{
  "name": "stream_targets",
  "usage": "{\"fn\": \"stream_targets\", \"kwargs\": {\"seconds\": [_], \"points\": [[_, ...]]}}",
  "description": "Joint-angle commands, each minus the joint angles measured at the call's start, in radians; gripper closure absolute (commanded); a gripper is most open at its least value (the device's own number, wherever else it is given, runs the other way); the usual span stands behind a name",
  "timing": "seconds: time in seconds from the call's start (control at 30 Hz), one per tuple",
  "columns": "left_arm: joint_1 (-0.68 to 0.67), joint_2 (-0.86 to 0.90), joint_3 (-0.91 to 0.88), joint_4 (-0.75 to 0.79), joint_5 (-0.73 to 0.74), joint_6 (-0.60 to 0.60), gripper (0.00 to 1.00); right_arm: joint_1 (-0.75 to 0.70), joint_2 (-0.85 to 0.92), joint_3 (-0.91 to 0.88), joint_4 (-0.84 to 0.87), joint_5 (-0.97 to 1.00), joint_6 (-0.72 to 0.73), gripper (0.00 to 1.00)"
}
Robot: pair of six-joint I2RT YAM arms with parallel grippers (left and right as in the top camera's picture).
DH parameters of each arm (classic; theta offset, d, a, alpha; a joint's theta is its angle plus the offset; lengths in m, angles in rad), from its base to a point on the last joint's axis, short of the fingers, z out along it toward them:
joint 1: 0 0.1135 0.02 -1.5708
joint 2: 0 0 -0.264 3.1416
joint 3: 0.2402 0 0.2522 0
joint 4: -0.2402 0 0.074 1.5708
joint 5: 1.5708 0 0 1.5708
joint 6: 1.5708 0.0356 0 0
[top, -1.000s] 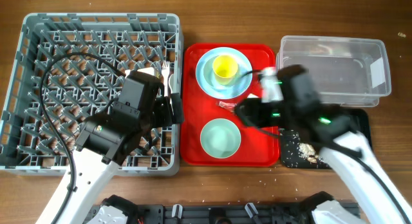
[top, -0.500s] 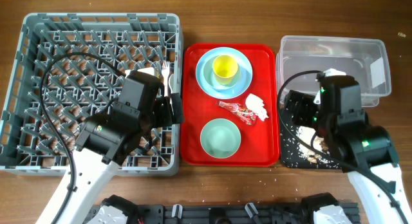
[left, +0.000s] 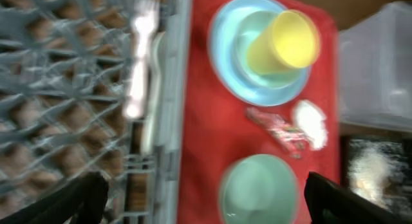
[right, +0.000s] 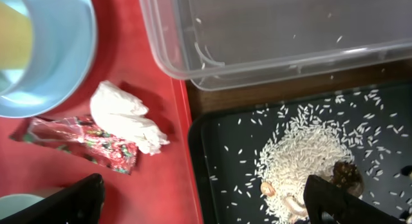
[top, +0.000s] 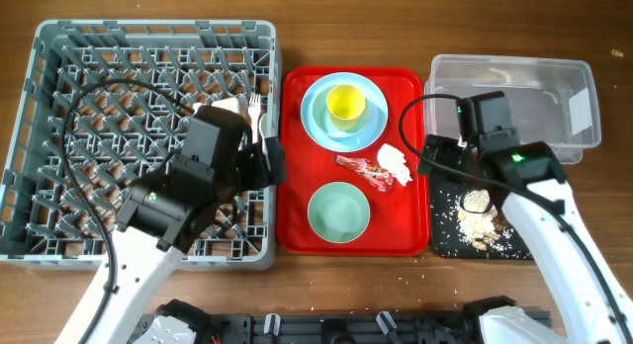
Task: Sort waste into correct bins and load items into the dishwasher rack
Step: 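Release the bowl and raise the right gripper over the black tray, then grasp the green bowl with the left gripper and lift toward the rack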
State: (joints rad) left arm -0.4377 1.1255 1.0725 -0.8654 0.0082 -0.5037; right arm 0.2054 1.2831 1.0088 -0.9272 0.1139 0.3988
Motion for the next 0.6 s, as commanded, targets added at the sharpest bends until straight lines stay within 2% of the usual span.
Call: {"fn": "stream_targets", "kwargs": {"seconds": [0.0,0.03,0.07,0.1,0.13,0.3,0.47,0.57], "points": [[-0.041,0.049,-0.007,0.037,0.140,-0.029,0.00,-0.004,0.063,0.013,0.006,0.025,-0.006,0.00],[-0.062,0.066,-0.007,0.038,0.141,-0.029,0.24,-0.004,0.082,0.013,0.014,0.025,-0.006,0.00],[-0.087,0.086,-0.007,0.037,0.140,-0.028,0.61,-0.004,0.101,0.013,0.027,0.025,-0.006,0.00],[-0.115,0.106,-0.007,0.035,0.140,-0.029,0.80,-0.004,0.114,0.013,0.044,0.025,-0.006,0.00],[-0.136,0.122,-0.007,0.035,0.141,-0.029,0.84,-0.004,0.121,0.013,0.053,0.025,-0.006,0.00],[-0.294,0.246,-0.007,0.052,0.137,-0.029,0.86,-0.004,0.138,0.013,0.134,0.024,-0.006,0.01],[-0.441,0.404,-0.007,0.140,0.137,-0.029,0.86,-0.004,0.138,0.013,0.181,0.025,-0.006,0.00],[-0.512,0.504,-0.007,0.231,0.136,-0.029,0.76,-0.004,0.138,0.013,0.183,0.025,-0.006,0.00]]}}
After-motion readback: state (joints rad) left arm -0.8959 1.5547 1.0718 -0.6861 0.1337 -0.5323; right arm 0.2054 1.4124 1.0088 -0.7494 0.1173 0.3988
